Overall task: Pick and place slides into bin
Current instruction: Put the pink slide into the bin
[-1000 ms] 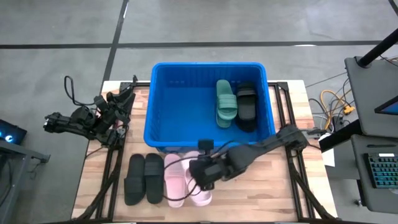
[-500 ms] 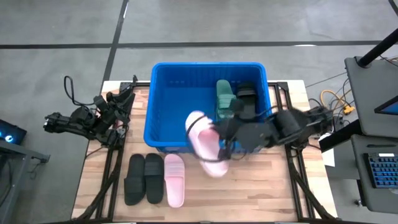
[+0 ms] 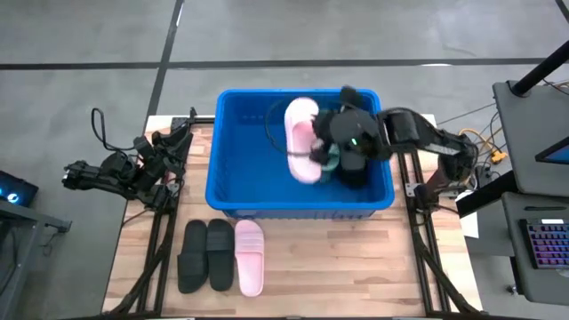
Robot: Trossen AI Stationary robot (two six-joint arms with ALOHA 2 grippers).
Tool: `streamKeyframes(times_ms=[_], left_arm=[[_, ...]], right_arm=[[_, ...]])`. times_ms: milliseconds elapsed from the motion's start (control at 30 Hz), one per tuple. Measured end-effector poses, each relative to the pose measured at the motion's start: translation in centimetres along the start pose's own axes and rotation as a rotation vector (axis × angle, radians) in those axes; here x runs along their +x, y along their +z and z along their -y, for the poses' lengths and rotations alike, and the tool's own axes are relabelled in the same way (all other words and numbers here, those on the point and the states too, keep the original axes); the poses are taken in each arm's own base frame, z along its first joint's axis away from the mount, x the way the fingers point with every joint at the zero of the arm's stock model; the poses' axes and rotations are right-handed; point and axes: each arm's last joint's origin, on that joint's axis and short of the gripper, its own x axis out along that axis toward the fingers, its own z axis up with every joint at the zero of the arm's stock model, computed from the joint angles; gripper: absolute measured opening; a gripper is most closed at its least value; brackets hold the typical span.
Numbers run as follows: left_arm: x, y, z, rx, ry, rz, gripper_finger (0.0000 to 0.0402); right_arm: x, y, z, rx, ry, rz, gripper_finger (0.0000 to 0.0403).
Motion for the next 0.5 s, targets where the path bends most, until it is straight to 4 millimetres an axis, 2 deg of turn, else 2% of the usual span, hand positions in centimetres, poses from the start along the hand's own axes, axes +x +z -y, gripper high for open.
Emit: streamKeyframes(times_ms=[167,333,500], left_arm=[[0.0,0.0,0.0,0.002,0.000,-0.001,0.0217],[0.0,0.0,0.0,0.004,0.000,-0.002,0.0217],[0.0,0.0,0.0,0.003,0.000,-0.001,0.0217]], right_arm=[[3.4,-0.5,1.3,-0.092,-0.047,-0.080,0.0011],[7.4,-1.3,2.3,-0.200,0.015,-0.152,0.0011],[11.2,-2.3,3.3,-0.271,0.003,-0.237,0.0011]])
